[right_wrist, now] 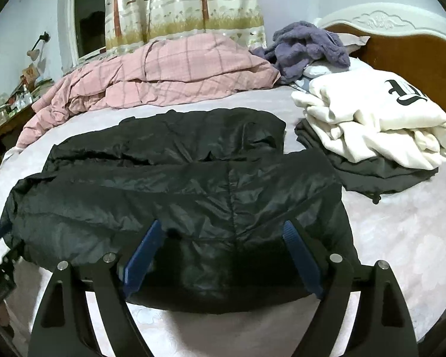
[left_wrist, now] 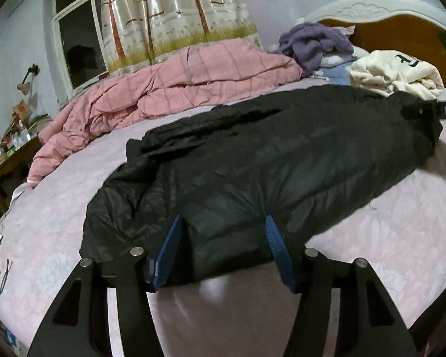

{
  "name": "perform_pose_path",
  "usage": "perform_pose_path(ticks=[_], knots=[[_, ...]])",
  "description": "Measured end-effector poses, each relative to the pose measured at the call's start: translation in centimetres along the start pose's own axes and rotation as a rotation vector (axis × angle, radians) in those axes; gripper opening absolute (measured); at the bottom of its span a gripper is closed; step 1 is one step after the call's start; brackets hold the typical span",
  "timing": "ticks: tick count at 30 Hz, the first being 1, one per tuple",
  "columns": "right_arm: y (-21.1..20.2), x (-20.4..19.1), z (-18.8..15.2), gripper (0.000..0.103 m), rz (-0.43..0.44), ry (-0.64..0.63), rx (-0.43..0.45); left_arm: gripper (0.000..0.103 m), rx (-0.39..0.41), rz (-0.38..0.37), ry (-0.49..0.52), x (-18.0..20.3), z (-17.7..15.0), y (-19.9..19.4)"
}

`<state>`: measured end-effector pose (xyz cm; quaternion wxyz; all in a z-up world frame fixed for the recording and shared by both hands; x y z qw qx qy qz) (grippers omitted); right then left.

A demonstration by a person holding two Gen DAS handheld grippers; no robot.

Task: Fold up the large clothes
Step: 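Open both grippers and lift them away from the jacket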

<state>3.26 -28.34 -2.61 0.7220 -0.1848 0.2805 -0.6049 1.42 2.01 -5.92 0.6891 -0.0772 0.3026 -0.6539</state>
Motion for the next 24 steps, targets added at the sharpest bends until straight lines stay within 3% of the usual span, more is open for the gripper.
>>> perform_pose_path(ticks=[5, 7, 9, 15, 18, 21, 23, 24], knots=[[-0.7, 0.6, -0.1, 0.085, -0.012, 0.016, 0.004, 0.063, -0.029, 0.044, -0.060, -1.0, -1.0, -0.4], [-0.9, 1.1, -0.7, 0.085, -0.060, 0.013, -0.014, 0.077, -0.044, 0.065, -0.108, -2.1, -1.3, -0.4], [-1.1, 1.7, -1.6, 0.085, -0.088, 0.000, -0.031, 0.083, -0.063, 0.083, -0.176, -3.5, -1.7, -0.4], [-2.1, 4.1, -3.6, 0.085, -0.088, 0.084, -0.056, 0.083, -0.109, 0.094, -0.270, -5.6, -2.7, 0.2], [-1.8, 4.0, -5.9, 0.085, 0.031, 0.196, -0.118, 0.083, -0.141, 0.066, -0.310, -5.6, -3.5, 0.3], [-2.5, 2.6, -7.0, 0.086, 0.079, 0.213, -0.103, 0.083, -0.211, -0.047, -0.385, -3.5, -4.8, 0.6], [-2.8, 1.1, -7.1, 0.086, 0.140, 0.212, -0.092, 0.082, -0.170, 0.015, -0.305, -2.5, -4.3, -0.1], [-3.0, 0.6, -7.3, 0.086, 0.169, 0.233, -0.086, 0.081, -0.155, -0.001, -0.289, -2.0, -3.9, -0.4]])
Point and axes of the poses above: each gripper's, at about its wrist camera, not at the fingertips, and y roughly the way its jaws point, x to its right, z to its top, the point moved 8 cm from there along y, roughly the way its jaws point, and after that the axes turned 13 degrees about z, right-handed, at the moved point
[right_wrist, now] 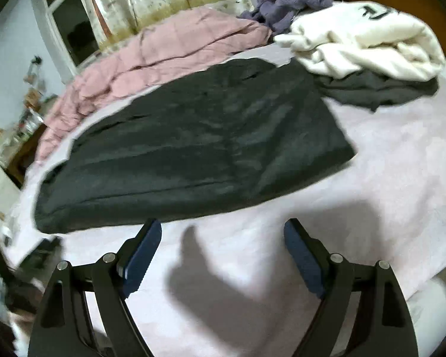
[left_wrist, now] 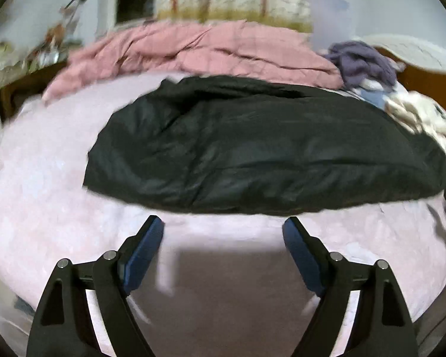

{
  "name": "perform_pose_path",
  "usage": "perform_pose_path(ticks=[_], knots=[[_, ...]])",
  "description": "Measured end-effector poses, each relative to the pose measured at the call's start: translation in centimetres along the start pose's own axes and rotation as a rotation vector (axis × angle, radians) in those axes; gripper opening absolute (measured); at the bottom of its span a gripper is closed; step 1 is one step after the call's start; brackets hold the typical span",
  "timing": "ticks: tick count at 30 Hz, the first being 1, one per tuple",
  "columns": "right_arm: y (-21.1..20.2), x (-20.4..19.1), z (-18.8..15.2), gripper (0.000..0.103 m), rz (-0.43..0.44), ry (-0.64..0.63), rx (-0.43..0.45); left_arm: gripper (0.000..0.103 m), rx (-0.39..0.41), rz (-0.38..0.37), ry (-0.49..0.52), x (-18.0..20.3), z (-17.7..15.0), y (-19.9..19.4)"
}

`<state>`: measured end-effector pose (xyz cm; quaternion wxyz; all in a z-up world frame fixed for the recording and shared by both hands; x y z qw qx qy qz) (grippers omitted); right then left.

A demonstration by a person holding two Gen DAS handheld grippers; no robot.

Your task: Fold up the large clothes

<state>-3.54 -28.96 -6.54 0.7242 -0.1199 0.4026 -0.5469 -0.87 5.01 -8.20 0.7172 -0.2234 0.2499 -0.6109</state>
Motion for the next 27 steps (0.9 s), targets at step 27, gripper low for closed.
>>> perform_pose_path(ticks=[27], knots=[[2.1, 5.8, 5.9, 0.083, 0.095, 0.243, 0.091, 0.081, -0.061, -0.210, -0.162, 0.2, 0.6, -0.8]])
Point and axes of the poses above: each gripper's, at about its wrist camera, not at the fingertips, and y roughly the way its jaws point, x to its right, z to its top, the point moved 8 cm from there along y, roughly the way its jaws point, and after that the axes turned 13 degrees about z, right-handed, at the moved point
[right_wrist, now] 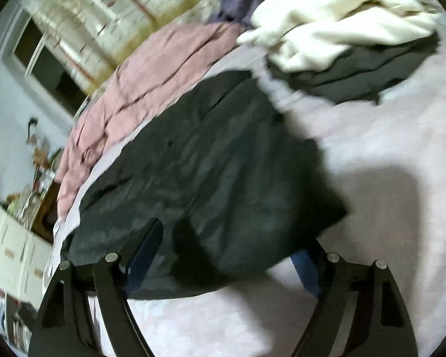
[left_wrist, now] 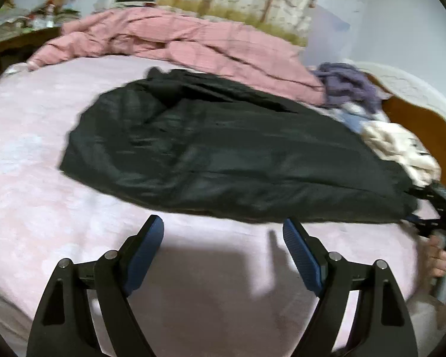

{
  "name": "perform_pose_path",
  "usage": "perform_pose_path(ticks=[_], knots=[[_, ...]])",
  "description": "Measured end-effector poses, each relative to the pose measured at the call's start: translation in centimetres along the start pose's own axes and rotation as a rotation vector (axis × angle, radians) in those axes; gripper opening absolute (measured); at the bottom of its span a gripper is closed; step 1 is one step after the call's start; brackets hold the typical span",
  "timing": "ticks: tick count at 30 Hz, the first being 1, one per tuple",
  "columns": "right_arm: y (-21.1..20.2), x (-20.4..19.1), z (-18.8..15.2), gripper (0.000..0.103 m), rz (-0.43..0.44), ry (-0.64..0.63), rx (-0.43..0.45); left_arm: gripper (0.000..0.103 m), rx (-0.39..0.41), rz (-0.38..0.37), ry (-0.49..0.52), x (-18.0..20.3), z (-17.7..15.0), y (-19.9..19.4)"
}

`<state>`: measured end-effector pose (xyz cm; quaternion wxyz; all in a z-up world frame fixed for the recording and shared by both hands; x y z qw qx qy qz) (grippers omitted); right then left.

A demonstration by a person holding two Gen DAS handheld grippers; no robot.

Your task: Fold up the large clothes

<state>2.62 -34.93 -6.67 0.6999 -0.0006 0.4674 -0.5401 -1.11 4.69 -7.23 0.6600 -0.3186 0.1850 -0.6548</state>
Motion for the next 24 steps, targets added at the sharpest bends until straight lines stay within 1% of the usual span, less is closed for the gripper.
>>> perform_pose_path(ticks=[1, 2, 3, 5, 7, 11, 14, 15, 16, 17, 18, 19, 21, 22, 24], knots=[[-0.2, 0.2, 0.1, 0.083, 0.009, 0.007, 0.000, 0.081, -0.001, -0.036, 0.008, 0.7, 0.0, -0.3], [-0.2, 0.3, 0.0, 0.083, 0.031, 0.015, -0.014, 0.081, -0.003, -0.056, 0.017, 1.2, -0.1, -0.4], [0.0, 0.2, -0.3, 0.083, 0.052, 0.022, -0.032, 0.081, -0.009, -0.060, 0.024, 1.7, -0.2, -0.4], [0.6, -0.2, -1.2, 0.083, 0.097, 0.021, -0.082, 0.081, -0.027, -0.059, 0.017, 2.0, -0.4, 0.0], [0.8, -1.1, -1.7, 0.083, 0.090, -0.020, -0.092, 0.081, -0.033, -0.055, -0.001, 2.0, -0.3, 0.2], [1.3, -2.8, -3.3, 0.083, 0.156, -0.044, -0.142, 0.081, -0.036, -0.057, -0.041, 1.7, 0.4, 0.6], [1.5, -3.4, -3.9, 0.083, 0.165, -0.071, -0.156, 0.081, -0.029, -0.036, -0.068, 1.2, 1.1, 1.2], [1.7, -3.5, -3.9, 0.083, 0.170, -0.067, -0.157, 0.081, -0.013, -0.012, -0.061, 1.1, 1.5, 1.2], [2.1, -3.6, -3.7, 0.083, 0.176, -0.060, -0.154, 0.081, 0.028, 0.039, -0.040, 0.7, 2.3, 1.2], [2.4, -3.5, -3.5, 0.083, 0.171, -0.057, -0.149, 0.081, 0.062, 0.074, -0.024, 0.5, 3.1, 1.2], [2.9, -3.3, -3.1, 0.083, 0.152, -0.051, -0.143, 0.081, 0.065, 0.082, -0.018, 0.3, 3.7, 1.5], [3.5, -2.8, -2.5, 0.082, 0.122, -0.034, -0.136, 0.081, 0.038, 0.069, -0.036, 0.0, 4.1, 2.0], [3.7, -2.1, -1.2, 0.080, 0.102, 0.004, -0.096, 0.081, -0.002, 0.037, -0.104, -0.7, 4.0, 2.5], [3.4, -1.7, -0.8, 0.080, 0.096, 0.025, -0.070, 0.081, -0.014, 0.048, -0.119, -1.1, 3.6, 2.7], [2.8, -1.3, -0.8, 0.077, 0.112, 0.054, -0.059, 0.081, -0.018, 0.081, -0.130, -1.7, 2.8, 2.8]])
Point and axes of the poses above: each gripper's, at about its wrist camera, not at the fingertips, and y roughly the way its jaws point, x to its right, z to its top, the point moved 8 cm from there along y, roughly the way its jaws point, and after that the axes turned 13 degrees about z, right-handed, at the moved point
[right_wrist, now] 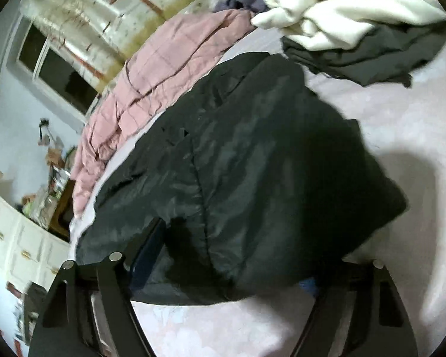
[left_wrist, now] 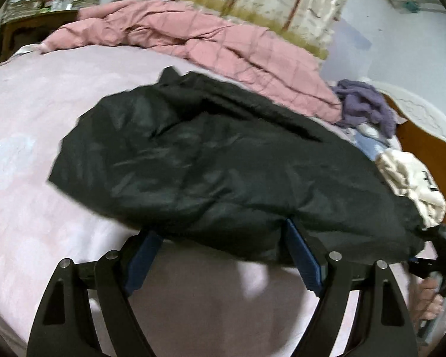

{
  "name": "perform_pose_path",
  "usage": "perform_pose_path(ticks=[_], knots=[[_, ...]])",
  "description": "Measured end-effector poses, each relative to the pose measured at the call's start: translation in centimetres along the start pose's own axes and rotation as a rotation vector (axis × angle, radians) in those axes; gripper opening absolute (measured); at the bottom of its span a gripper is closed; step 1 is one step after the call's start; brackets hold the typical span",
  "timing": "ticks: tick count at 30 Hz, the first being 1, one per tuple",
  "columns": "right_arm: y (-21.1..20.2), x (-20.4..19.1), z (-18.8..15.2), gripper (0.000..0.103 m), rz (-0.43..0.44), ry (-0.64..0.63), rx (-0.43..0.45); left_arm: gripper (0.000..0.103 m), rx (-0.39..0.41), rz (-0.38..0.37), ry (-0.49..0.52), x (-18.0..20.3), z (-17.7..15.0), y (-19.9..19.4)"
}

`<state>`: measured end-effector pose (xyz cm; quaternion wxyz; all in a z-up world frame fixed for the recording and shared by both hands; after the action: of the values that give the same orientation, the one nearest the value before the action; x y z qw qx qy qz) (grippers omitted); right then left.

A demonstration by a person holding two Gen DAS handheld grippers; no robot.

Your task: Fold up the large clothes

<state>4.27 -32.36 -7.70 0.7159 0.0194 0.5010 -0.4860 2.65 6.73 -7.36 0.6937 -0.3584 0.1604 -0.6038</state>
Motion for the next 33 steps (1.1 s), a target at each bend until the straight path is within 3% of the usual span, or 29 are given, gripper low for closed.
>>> perform_pose_path(ticks=[4, 8, 14, 16, 19, 23, 26, 32, 33], knots=[[-1.3, 0.6, -0.4, 0.072, 0.018, 0.023, 0.009, 0.081, -0.007, 0.005, -0.024, -0.6, -1.2, -1.1], [-1.3, 0.7, -0.5, 0.072, 0.011, 0.018, 0.003, 0.082, -0.060, -0.059, -0.080, -1.1, -1.4, -1.0], [-1.4, 0.9, -0.2, 0.068, -0.011, 0.027, 0.032, 0.079, -0.092, -0.156, -0.240, -2.9, -0.2, -0.8], [-2.0, 1.5, 0.2, 0.066, -0.053, 0.041, 0.070, 0.072, -0.102, -0.138, -0.285, -3.7, -0.2, -0.9], [-3.0, 2.2, 0.7, 0.064, -0.161, 0.005, 0.117, 0.069, -0.085, -0.097, -0.326, -4.8, -0.5, -1.5], [-2.9, 2.5, 0.6, 0.064, -0.147, 0.021, 0.099, 0.070, -0.083, -0.047, -0.370, -5.6, 0.2, -0.7], [-2.7, 2.5, 0.6, 0.064, -0.149, 0.014, 0.098, 0.081, -0.078, -0.034, -0.383, -6.1, 1.4, 0.6], [-2.8, 2.7, 0.7, 0.064, -0.152, 0.006, 0.099, 0.081, -0.032, 0.057, -0.344, -6.1, 3.5, 3.5], [-2.7, 2.6, 0.8, 0.064, -0.155, 0.005, 0.100, 0.076, -0.028, 0.073, -0.317, -6.0, 3.7, 3.9]])
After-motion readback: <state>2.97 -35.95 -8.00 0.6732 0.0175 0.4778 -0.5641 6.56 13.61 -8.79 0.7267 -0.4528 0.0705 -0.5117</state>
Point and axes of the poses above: each gripper's, at about its wrist camera, not at the fingertips, and y roughly the way its jaws point, x to its right, z to its top, the point moved 8 cm from there along y, roughly the way its jaws point, and after that the axes turned 13 degrees about z, right-handed, at the moved point
